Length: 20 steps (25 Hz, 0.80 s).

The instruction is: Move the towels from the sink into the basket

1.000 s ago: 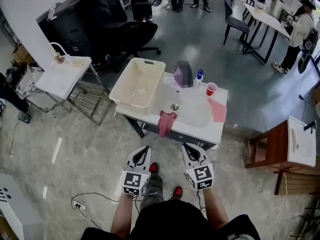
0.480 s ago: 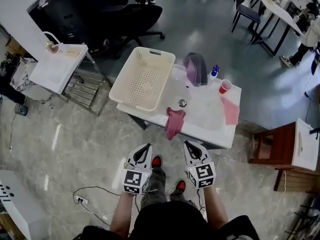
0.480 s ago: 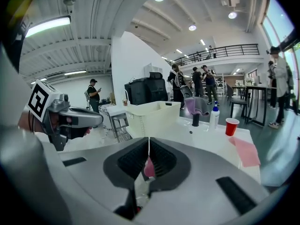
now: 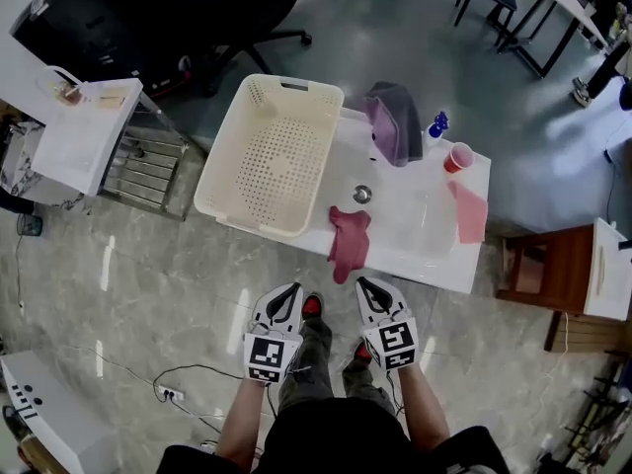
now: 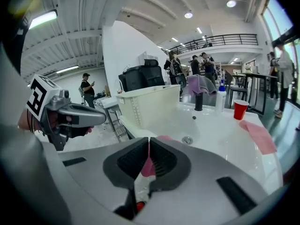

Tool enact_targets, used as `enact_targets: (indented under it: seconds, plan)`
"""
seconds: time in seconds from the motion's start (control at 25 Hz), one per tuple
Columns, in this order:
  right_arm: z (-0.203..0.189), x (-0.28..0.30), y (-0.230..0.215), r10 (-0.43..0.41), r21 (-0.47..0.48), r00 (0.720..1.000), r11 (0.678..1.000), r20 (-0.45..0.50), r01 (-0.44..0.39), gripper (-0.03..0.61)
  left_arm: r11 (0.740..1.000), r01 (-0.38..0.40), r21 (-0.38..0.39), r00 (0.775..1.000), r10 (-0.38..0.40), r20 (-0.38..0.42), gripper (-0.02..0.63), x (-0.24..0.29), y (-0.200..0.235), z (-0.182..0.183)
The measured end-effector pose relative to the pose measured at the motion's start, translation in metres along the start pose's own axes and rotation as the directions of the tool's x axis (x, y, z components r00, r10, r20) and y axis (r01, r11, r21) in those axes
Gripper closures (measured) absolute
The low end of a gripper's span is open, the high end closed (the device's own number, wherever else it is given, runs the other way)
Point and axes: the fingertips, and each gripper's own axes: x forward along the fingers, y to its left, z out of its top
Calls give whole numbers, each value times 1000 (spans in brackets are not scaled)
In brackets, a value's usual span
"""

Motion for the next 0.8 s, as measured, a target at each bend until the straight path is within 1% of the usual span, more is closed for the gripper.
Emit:
enact_targets:
  seconds: [0.36,0.4,0.48,0.56,0.8]
  plan:
    - [-18,33,-20,-44,70,997,996,-62,48,545,999,36,-8,998,-36,-48,606,28,18,-10]
    - [-20,37,-22,-42,76,996,996,-74,48,536,999,38,-9,998,-39,-51,607,30,19,-11]
    - [-27,44,-21,-20,94,994,995,-104,30,393,999,42,-13,998,-43,-56,607,34,20,-12]
    - [-33,50,-21,-11,103,992,994,-125,24,382,999,45,-16,997,-46,-60,607,36,21,-13]
    - [-43,62,-20,-23,100,988,994,-155,38,380,999,48,-21,996,-49,-79,607,40,27,-21]
